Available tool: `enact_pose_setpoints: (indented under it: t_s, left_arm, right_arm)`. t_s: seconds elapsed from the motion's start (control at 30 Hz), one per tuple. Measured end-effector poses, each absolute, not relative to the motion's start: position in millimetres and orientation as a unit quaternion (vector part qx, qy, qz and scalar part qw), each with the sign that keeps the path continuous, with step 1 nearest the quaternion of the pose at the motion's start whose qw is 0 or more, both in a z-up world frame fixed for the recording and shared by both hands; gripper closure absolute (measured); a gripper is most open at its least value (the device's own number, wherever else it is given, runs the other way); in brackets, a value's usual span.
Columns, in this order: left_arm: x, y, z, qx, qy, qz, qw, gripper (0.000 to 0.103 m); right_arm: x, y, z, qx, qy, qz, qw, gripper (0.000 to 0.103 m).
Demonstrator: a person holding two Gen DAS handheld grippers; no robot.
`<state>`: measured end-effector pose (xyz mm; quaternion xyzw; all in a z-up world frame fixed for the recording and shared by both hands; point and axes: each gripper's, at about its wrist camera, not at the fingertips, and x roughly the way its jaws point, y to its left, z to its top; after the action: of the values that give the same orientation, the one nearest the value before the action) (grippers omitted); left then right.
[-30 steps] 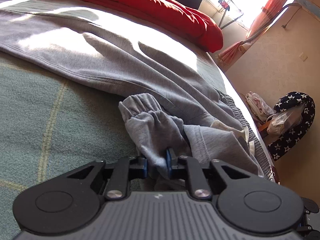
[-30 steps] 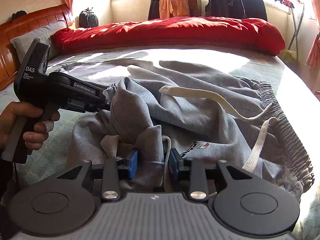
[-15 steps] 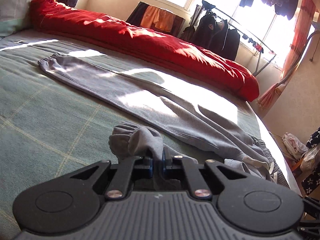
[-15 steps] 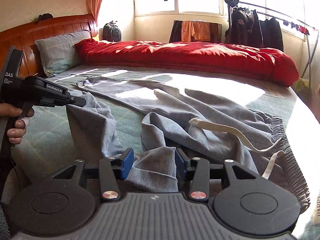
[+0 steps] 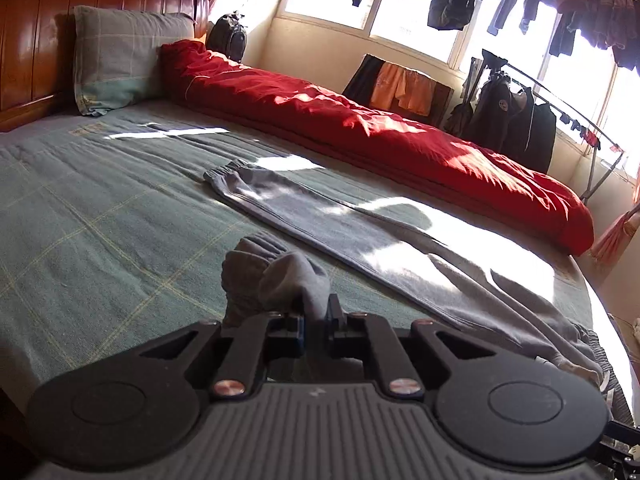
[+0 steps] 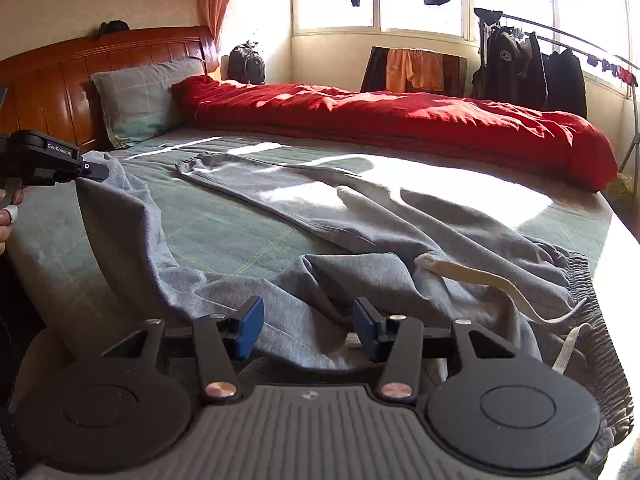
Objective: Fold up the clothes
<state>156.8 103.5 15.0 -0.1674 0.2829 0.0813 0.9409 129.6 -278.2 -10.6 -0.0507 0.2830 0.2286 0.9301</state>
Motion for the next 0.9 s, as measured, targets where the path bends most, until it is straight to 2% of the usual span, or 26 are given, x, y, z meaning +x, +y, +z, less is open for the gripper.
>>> enact_pose_setpoints:
  t_s: [0.07,0.13,0.2,0.33,0.53,0.63,0.73,0.9]
  left_arm:
    - [159,105,11,-0.167,0.289,0.085,0.939,0.068]
    - [159,105,10,-0.158,0.285,0.090,0.941,0.056]
    - [158,104,13,-0.146,0.277,0.098,0.945,0.054]
    - [159,105,18,-0.128,0.271,0.099,0.949,0.043]
    - [166,120,-3,-0.143,0.297,0.116,0.937,0.041]
    - [171,145,-28,-0.219,0.330,0.117,0.911,0.043]
    - [170,170,-56,-0.302,0.359,0.111,0.876,0.053]
    - [168,185,-93,-0.355,0.386,0.115,0.844,0.056]
  right_arm:
    - [130,-279,-12,-0.050,0.286,0.225,0.930,0.049]
    - [130,-279,-13,-0.050,0.287,0.224,0.930,0.049]
    - [130,-280,-13,-0.050,0.288,0.221,0.930,0.048]
    - [132,-281,-16,-0.046,0.292,0.219,0.930,0.047]
    - [134,-280,-20,-0.043,0.297,0.221,0.928,0.047]
    - [135,-281,-21,-0.042,0.297,0.219,0.928,0.047]
    - [137,-283,-23,-0.039,0.300,0.215,0.929,0.046]
    - [142,-282,-27,-0.037,0.307,0.212,0.927,0.045]
